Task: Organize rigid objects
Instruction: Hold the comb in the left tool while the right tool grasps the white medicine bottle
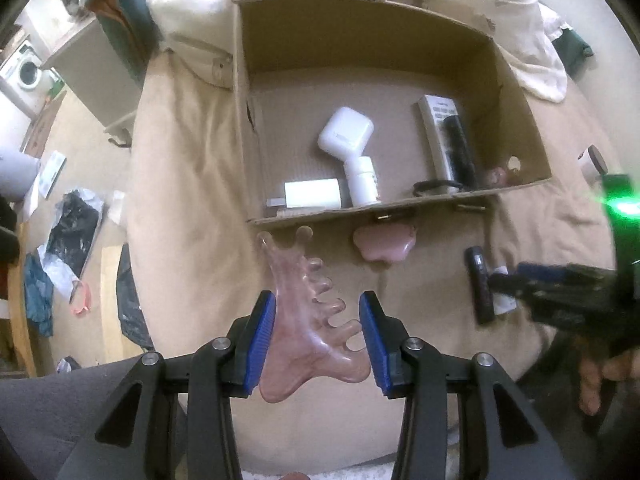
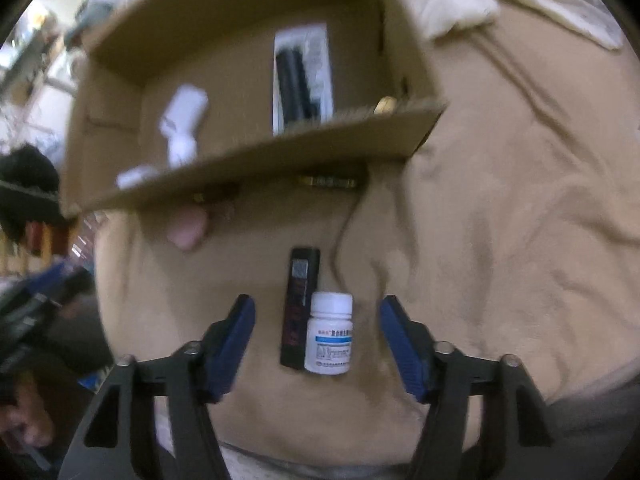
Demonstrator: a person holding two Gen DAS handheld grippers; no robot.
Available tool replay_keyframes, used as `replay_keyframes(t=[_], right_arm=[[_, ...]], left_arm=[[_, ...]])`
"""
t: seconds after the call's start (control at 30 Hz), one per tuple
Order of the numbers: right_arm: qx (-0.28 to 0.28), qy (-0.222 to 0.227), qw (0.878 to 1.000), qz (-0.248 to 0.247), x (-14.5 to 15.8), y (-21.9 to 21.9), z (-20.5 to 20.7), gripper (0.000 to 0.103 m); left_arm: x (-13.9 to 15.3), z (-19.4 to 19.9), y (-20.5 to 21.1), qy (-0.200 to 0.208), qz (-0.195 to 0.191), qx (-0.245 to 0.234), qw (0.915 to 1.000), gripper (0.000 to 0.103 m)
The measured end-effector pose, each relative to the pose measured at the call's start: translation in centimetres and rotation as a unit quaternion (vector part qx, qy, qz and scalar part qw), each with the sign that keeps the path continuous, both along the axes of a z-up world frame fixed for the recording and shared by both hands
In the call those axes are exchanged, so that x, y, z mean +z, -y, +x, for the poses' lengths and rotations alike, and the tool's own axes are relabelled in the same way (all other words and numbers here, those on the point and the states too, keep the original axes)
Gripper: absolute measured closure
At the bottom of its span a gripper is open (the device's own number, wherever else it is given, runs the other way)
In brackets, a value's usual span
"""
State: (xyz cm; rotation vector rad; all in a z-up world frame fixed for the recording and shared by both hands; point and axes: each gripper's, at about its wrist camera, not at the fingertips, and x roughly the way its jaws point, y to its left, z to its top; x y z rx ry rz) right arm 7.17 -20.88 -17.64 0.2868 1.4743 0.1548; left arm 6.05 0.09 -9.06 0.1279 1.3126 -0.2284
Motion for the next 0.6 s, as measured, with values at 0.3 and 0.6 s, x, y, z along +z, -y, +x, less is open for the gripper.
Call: replay_keyframes(t=[0.3, 0.6], right_arm=[[0.005, 0.033, 0.999, -0.024, 1.0, -0.4, -0.1, 0.075], [-0.072, 0.130, 0.987, 0.059, 5.3, 3.5, -1.2, 0.075]], left_arm=[[-0.1, -0.4, 0.0, -0.002, -0.004, -0.007, 1.0000, 0.063], [0.2, -0.5, -0.1, 0.013, 0.007, -0.002, 0.9999, 0.063]])
